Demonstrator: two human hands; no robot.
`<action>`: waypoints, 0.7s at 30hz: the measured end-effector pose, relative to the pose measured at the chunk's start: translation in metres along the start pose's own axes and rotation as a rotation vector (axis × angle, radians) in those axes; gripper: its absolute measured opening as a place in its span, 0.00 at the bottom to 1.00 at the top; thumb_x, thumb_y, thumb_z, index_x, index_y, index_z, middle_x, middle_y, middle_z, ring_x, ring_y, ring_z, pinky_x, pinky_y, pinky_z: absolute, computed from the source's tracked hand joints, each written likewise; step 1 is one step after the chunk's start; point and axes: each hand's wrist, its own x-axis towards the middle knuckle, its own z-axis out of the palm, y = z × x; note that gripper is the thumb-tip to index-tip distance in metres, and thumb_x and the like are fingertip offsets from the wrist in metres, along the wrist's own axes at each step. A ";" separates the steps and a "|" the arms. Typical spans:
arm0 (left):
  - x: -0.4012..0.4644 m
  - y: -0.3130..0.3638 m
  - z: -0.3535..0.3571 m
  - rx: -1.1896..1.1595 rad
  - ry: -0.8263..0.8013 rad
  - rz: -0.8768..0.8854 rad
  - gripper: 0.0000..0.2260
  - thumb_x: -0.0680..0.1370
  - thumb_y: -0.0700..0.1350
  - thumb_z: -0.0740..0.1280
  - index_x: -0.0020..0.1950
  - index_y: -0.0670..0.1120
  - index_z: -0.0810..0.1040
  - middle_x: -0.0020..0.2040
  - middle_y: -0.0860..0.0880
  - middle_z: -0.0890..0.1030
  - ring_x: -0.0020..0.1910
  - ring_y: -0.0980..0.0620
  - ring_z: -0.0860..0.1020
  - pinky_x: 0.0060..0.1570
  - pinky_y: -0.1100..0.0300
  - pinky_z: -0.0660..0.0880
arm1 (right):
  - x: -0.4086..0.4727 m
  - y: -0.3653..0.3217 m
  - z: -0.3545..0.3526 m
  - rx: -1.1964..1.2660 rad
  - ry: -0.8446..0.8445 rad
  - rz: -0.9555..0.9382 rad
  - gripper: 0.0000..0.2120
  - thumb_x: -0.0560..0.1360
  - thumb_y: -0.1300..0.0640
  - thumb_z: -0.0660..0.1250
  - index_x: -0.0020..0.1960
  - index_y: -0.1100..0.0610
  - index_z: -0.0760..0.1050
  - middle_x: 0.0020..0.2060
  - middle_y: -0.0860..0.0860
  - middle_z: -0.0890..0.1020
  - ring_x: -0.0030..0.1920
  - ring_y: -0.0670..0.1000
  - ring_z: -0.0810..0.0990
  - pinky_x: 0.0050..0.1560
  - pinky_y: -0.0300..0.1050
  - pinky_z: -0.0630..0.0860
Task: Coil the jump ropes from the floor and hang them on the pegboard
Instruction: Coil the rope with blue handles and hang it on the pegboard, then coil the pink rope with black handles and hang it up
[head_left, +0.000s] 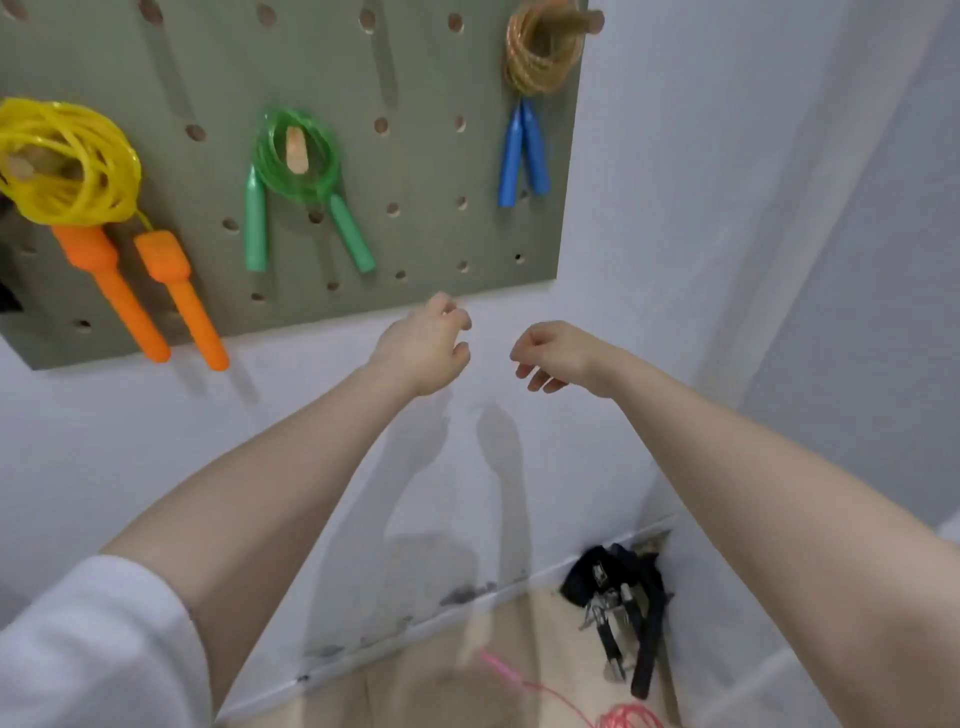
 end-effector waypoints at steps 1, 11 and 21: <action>-0.019 -0.008 0.018 -0.013 -0.117 -0.046 0.16 0.79 0.47 0.57 0.66 0.46 0.70 0.67 0.47 0.67 0.61 0.45 0.71 0.56 0.52 0.71 | -0.010 0.014 0.018 -0.045 -0.093 0.057 0.08 0.78 0.56 0.58 0.53 0.59 0.72 0.43 0.52 0.78 0.36 0.50 0.77 0.39 0.41 0.73; -0.193 -0.051 0.200 0.009 -1.039 -0.137 0.16 0.80 0.48 0.57 0.61 0.38 0.74 0.57 0.44 0.77 0.47 0.46 0.76 0.48 0.57 0.71 | -0.125 0.203 0.172 -0.302 -0.467 0.486 0.09 0.79 0.53 0.57 0.49 0.59 0.71 0.40 0.52 0.78 0.35 0.51 0.77 0.35 0.42 0.72; -0.282 -0.032 0.338 -0.284 -1.063 -0.288 0.12 0.81 0.43 0.56 0.56 0.38 0.74 0.53 0.43 0.74 0.54 0.44 0.73 0.51 0.57 0.70 | -0.210 0.345 0.262 -0.427 -0.615 0.688 0.16 0.79 0.56 0.55 0.56 0.68 0.73 0.55 0.63 0.79 0.49 0.57 0.75 0.52 0.49 0.71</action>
